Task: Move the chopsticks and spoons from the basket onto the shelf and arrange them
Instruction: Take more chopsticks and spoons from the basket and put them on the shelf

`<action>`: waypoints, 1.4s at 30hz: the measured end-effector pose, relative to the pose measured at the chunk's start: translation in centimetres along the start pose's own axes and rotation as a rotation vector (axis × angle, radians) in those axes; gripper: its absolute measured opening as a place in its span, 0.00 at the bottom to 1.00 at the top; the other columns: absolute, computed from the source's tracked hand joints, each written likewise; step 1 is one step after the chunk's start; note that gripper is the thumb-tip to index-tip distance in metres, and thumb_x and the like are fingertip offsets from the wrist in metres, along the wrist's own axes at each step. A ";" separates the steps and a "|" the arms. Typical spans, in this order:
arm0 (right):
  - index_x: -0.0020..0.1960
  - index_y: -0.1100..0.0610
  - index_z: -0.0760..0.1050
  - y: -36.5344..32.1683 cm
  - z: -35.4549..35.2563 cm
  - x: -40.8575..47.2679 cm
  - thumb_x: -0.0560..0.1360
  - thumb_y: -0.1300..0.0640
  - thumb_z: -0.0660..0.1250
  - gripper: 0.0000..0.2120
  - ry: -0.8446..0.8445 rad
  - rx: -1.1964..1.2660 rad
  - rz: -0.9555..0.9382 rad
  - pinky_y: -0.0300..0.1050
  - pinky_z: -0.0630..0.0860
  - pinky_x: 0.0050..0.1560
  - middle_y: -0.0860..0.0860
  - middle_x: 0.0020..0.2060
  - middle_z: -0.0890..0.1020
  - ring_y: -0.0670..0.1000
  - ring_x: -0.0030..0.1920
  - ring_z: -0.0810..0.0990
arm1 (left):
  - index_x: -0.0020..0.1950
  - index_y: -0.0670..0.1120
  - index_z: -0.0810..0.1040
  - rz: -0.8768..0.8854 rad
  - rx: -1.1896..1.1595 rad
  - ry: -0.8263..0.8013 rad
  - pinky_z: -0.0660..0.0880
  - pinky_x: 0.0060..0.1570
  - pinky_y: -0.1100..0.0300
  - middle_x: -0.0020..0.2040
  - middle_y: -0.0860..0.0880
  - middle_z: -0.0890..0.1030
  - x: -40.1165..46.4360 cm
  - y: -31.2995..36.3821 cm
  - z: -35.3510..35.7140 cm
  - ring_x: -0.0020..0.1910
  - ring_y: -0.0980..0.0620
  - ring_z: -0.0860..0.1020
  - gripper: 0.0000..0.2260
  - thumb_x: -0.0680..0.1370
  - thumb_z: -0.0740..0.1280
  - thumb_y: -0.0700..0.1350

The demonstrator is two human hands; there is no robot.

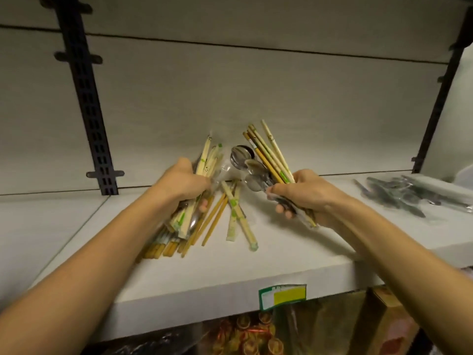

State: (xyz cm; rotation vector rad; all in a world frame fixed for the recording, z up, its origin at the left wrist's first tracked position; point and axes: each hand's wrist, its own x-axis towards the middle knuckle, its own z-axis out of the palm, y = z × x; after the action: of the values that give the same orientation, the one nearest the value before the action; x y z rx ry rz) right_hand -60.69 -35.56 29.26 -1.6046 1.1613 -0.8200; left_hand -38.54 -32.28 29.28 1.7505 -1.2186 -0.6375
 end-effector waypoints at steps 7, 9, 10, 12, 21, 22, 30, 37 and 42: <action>0.56 0.67 0.69 0.5 -1.2 3.0 0.76 0.63 0.67 0.12 -0.152 -0.008 0.048 0.37 0.70 0.19 0.57 0.26 0.77 0.49 0.20 0.73 | 0.39 0.54 0.71 0.030 0.125 0.132 0.81 0.45 0.47 0.38 0.46 0.84 -0.7 -0.2 1.2 0.38 0.44 0.83 0.09 0.70 0.71 0.48; 0.57 0.66 0.67 0.6 -1.2 3.4 0.76 0.64 0.66 0.12 -0.201 -0.010 0.059 0.38 0.72 0.21 0.59 0.30 0.77 0.49 0.22 0.74 | 0.40 0.54 0.71 0.018 0.140 0.151 0.82 0.39 0.49 0.36 0.47 0.83 -0.9 0.0 1.4 0.33 0.46 0.83 0.09 0.70 0.71 0.48; 0.57 0.65 0.67 0.7 -1.1 3.6 0.76 0.64 0.66 0.12 -0.224 -0.015 0.061 0.38 0.72 0.21 0.60 0.32 0.77 0.49 0.22 0.75 | 0.41 0.54 0.72 0.015 0.151 0.158 0.81 0.34 0.52 0.34 0.48 0.83 -1.1 0.0 1.5 0.30 0.48 0.82 0.09 0.70 0.72 0.48; 0.58 0.64 0.67 1.0 -0.9 3.9 0.77 0.64 0.65 0.12 -0.261 -0.029 0.059 0.39 0.73 0.22 0.60 0.34 0.76 0.49 0.22 0.75 | 0.43 0.54 0.71 -0.002 0.173 0.168 0.76 0.24 0.59 0.32 0.48 0.82 -1.4 0.0 1.8 0.23 0.50 0.79 0.10 0.70 0.73 0.47; 0.60 0.63 0.66 2.6 -0.4 4.6 0.77 0.66 0.64 0.14 -0.351 0.076 0.086 0.45 0.80 0.28 0.66 0.45 0.77 0.56 0.31 0.82 | 0.50 0.49 0.71 -0.054 0.070 0.177 0.75 0.23 0.59 0.32 0.46 0.83 -2.2 -0.8 2.4 0.23 0.51 0.78 0.15 0.70 0.74 0.40; 0.60 0.63 0.66 2.5 -0.4 4.5 0.77 0.66 0.64 0.14 -0.360 0.103 0.089 0.47 0.81 0.29 0.67 0.47 0.76 0.57 0.32 0.83 | 0.51 0.48 0.71 -0.066 0.020 0.171 0.75 0.22 0.59 0.29 0.46 0.82 -2.3 -0.8 2.5 0.23 0.50 0.78 0.15 0.71 0.73 0.39; 0.58 0.64 0.67 1.3 -0.5 2.7 0.75 0.63 0.70 0.17 -0.241 0.098 0.109 0.39 0.73 0.19 0.66 0.46 0.79 0.53 0.23 0.79 | 0.51 0.45 0.70 -0.094 -0.130 0.128 0.76 0.25 0.57 0.26 0.45 0.80 -2.2 -0.9 2.1 0.23 0.49 0.77 0.12 0.74 0.71 0.36; 0.50 0.62 0.76 0.5 -0.1 3.0 0.70 0.51 0.75 0.18 -0.109 -0.281 0.036 0.35 0.71 0.21 0.54 0.35 0.83 0.46 0.22 0.79 | 0.43 0.54 0.68 -0.027 0.111 0.200 0.79 0.46 0.52 0.44 0.49 0.79 -1.5 -1.0 1.2 0.43 0.48 0.81 0.16 0.70 0.75 0.45; 0.47 0.61 0.78 0.8 -0.1 3.4 0.69 0.47 0.76 0.18 -0.078 -0.390 -0.007 0.38 0.75 0.29 0.53 0.36 0.83 0.48 0.31 0.81 | 0.51 0.51 0.70 0.006 0.205 0.212 0.78 0.46 0.53 0.45 0.50 0.79 -1.0 -1.2 0.7 0.45 0.48 0.80 0.15 0.71 0.74 0.47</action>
State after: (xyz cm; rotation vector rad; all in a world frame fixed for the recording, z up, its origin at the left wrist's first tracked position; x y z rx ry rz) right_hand -59.97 -38.85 28.52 -1.9388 1.3170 -0.5498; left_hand -38.93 -31.49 27.79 1.9281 -1.1730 -0.3221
